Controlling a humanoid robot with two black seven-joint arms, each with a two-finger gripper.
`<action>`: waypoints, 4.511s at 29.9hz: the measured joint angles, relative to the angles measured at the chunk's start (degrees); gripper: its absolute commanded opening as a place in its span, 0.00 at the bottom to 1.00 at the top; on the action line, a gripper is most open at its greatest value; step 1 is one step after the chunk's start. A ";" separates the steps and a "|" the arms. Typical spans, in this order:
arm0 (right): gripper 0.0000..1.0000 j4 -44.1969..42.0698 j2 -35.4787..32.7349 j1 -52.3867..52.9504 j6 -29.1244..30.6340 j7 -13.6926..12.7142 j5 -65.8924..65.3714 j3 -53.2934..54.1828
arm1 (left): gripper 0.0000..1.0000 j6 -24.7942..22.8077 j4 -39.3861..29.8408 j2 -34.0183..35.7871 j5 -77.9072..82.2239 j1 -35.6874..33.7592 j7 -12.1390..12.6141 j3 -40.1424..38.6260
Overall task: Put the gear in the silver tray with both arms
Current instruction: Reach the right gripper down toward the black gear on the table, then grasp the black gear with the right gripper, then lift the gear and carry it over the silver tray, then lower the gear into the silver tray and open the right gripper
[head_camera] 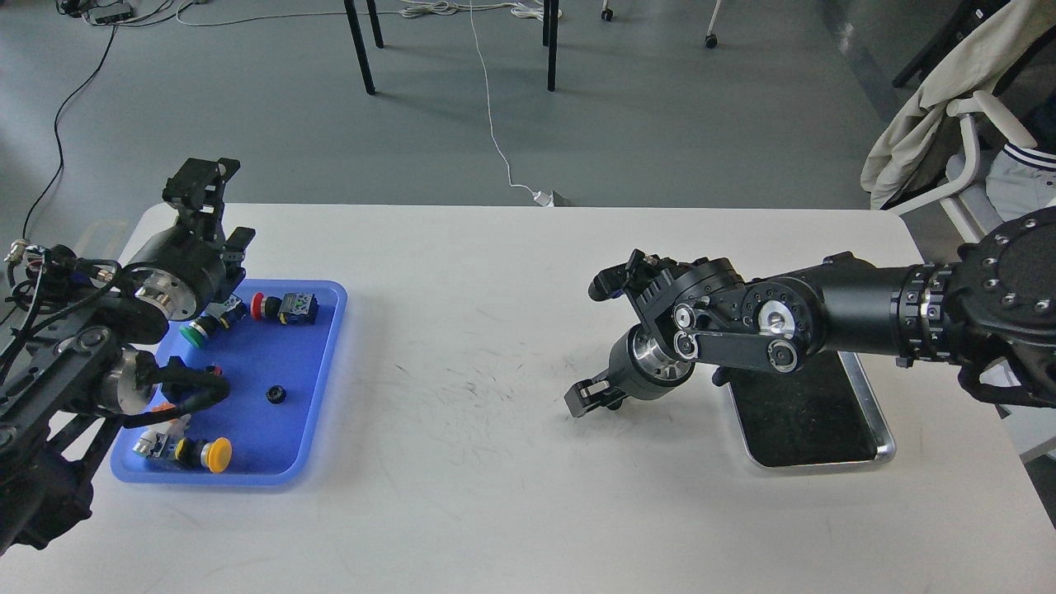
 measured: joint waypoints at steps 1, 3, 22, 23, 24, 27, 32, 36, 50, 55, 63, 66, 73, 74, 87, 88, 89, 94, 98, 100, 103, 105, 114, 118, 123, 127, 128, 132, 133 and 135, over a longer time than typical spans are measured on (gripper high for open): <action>0.40 0.00 0.00 0.37 0.00 0.01 0.00 -0.10 | 0.98 0.00 0.00 0.01 0.00 -0.01 0.00 0.00; 0.29 0.06 0.00 1.24 -0.01 0.04 0.00 -0.61 | 0.98 0.00 0.00 0.02 0.00 -0.03 0.00 0.00; 0.96 0.65 -1.65 2.47 -0.01 0.62 0.84 -0.38 | 0.98 0.05 -0.02 0.37 0.00 -0.11 -0.04 -0.27; 0.96 0.67 -1.90 2.53 -0.01 0.60 1.16 -0.35 | 0.98 0.05 -0.02 0.37 0.00 -0.11 -0.04 -0.27; 0.96 0.70 -2.13 2.56 -0.01 0.58 1.41 -0.33 | 0.98 0.05 -0.02 0.37 0.00 -0.11 -0.04 -0.27; 0.96 0.91 -2.57 2.60 -0.01 0.56 1.78 -0.30 | 0.98 0.05 -0.02 0.37 0.00 -0.11 -0.02 -0.27; 0.95 2.15 -2.67 2.56 0.00 0.62 4.03 -0.05 | 0.98 0.05 -0.02 0.37 0.01 -0.11 0.00 -0.27; 0.92 2.60 -2.64 2.53 -0.01 0.60 6.00 -0.04 | 0.98 0.10 -0.02 0.37 0.05 -0.11 0.00 -0.27; 0.79 2.60 -1.80 2.36 -0.01 0.10 5.23 -1.27 | 0.98 0.22 0.07 0.28 0.09 -0.95 0.00 -0.27; 0.75 2.59 -1.73 2.35 -0.01 0.09 5.10 -2.47 | 0.98 0.30 0.07 0.28 0.09 -0.97 0.00 -0.27; 0.63 2.45 -1.47 2.19 -0.01 0.09 5.00 -3.27 | 0.98 0.30 0.07 0.23 0.09 -1.08 0.00 -0.27; 0.55 2.40 -0.76 2.05 -0.01 0.09 5.02 -3.39 | 0.98 0.30 0.07 0.19 0.09 -1.08 0.00 -0.27; 0.48 1.97 1.35 1.84 -0.02 0.14 5.08 -5.11 | 0.98 0.31 0.07 0.19 0.09 -1.08 0.00 -0.36; 0.48 1.93 1.49 1.84 -0.02 0.15 5.08 -5.16 | 0.98 0.31 0.07 0.20 0.09 -1.08 0.00 -0.40; 0.01 1.00 1.33 1.88 0.00 0.65 4.47 -5.29 | 0.98 0.31 0.07 0.20 0.09 -1.08 -0.08 -0.44; 0.02 0.94 1.32 1.84 0.00 0.71 4.48 -5.28 | 0.98 0.31 0.07 0.20 0.09 -1.08 -0.09 -0.44; 0.02 0.92 1.31 1.81 0.00 0.74 4.48 -5.24 | 0.98 0.31 0.07 0.20 0.09 -1.08 -0.09 -0.44; 0.03 0.71 1.09 1.59 0.00 0.75 4.48 -5.03 | 0.98 0.31 0.07 0.25 0.09 -1.08 -0.09 -0.45; 0.02 0.87 -1.35 1.63 -0.01 0.79 4.86 -3.77 | 0.98 0.33 0.08 0.30 0.09 -1.46 -0.09 -0.45; 0.02 1.37 -3.16 2.06 0.00 0.95 5.09 -2.02 | 0.98 0.31 0.12 0.30 0.09 -1.65 -0.05 -0.44; 0.02 1.96 -8.23 3.53 -0.01 1.02 5.32 3.33 | 0.98 0.31 0.28 0.29 0.09 -2.10 -0.01 -0.39; 0.02 2.79 -12.94 4.73 -0.02 1.02 5.36 7.21 | 0.98 0.31 0.40 0.22 0.09 -2.21 0.01 -0.30; 0.02 6.57 -35.58 1.63 -0.02 0.99 3.10 12.16 | 0.98 0.37 0.69 -0.31 0.09 -2.26 0.01 -0.21; 0.02 3.52 -37.75 -4.21 -0.02 1.07 0.57 14.15 | 0.98 0.40 0.70 -0.40 0.14 -2.21 0.01 -0.04; 0.02 -1.28 -34.97 -11.60 -0.01 1.07 -0.93 17.19 | 0.98 0.40 0.70 -0.42 0.17 -2.19 0.01 0.40; 0.03 -4.13 -30.64 -13.58 -0.01 1.08 -1.18 17.64 | 0.98 0.40 0.69 -0.28 0.17 -2.25 0.01 0.47; 0.03 -4.48 -30.01 -13.96 -0.01 1.07 -1.21 17.65 | 0.98 0.41 0.69 -0.24 0.18 -2.28 0.01 0.49; 0.16 -5.32 -28.45 -14.52 -0.01 1.06 -1.25 17.55 | 0.98 0.40 0.69 -0.19 0.17 -2.35 0.01 0.53; 0.27 -5.40 -28.09 -14.56 -0.01 1.06 -1.26 17.31 | 0.98 0.40 0.69 -0.18 0.17 -2.38 0.01 0.53; 0.63 -5.46 -27.77 -14.59 -0.01 1.06 -1.46 17.02 | 0.98 0.40 0.69 -0.17 0.17 -2.39 0.01 0.53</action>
